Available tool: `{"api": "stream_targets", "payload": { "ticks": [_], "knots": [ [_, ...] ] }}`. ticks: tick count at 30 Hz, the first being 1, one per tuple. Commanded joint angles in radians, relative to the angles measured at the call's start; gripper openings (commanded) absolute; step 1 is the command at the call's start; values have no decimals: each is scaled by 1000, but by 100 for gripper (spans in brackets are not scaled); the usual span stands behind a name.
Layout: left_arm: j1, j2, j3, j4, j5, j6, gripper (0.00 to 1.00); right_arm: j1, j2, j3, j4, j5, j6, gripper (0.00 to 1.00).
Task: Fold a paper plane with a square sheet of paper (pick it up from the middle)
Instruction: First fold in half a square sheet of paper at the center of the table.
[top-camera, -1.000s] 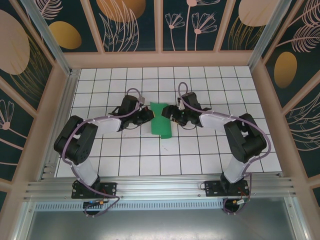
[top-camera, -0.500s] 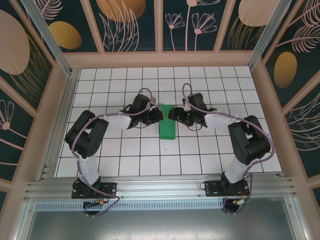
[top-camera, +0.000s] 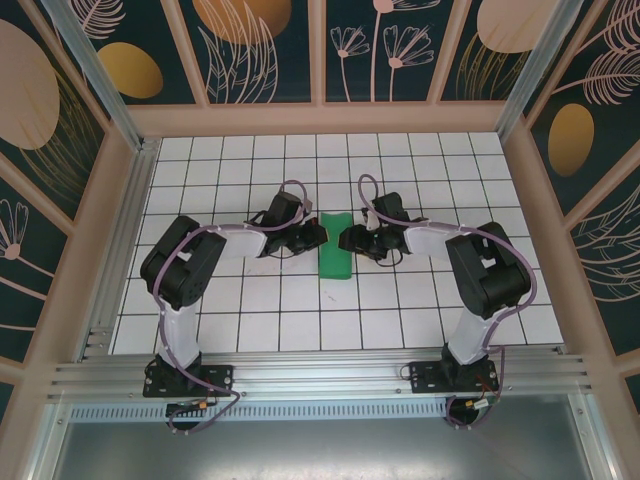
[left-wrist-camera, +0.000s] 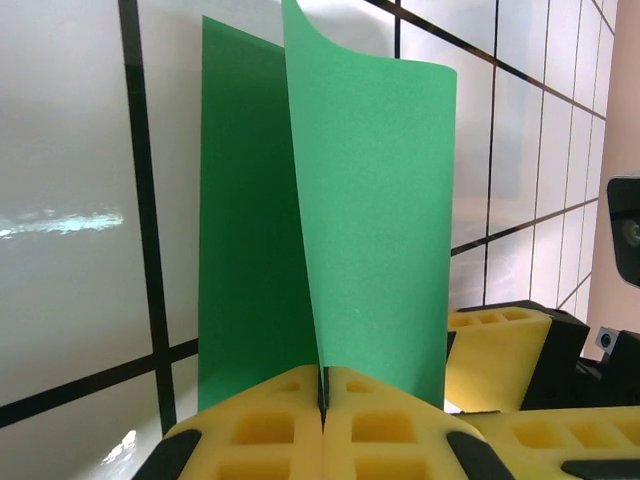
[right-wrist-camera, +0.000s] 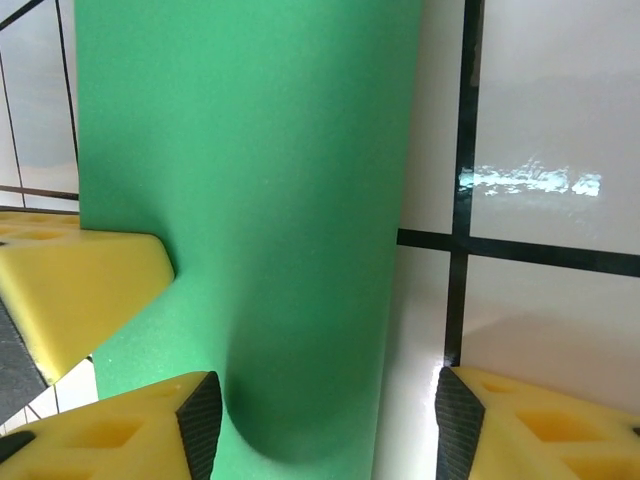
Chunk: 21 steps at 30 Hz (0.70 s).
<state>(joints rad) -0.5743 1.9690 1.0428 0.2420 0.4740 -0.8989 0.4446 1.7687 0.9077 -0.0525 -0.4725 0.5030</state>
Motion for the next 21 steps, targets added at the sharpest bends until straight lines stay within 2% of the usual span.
{"api": "stream_targets", "payload": {
  "ticks": [1,12,16,21],
  "knots": [
    [-2,28,39,6,37,35,0,-7,19,24,-15,-18,-11,58],
    [-2,46,66,-26,-4,47,1,-5,54,50,-62,32,8,45],
    [-2,15,74,-58,-39,55,16,-1,71,61,-101,76,-7,42],
    [6,-53,55,-102,-139,61,33,13,97,82,-155,136,-29,41]
  ]
}}
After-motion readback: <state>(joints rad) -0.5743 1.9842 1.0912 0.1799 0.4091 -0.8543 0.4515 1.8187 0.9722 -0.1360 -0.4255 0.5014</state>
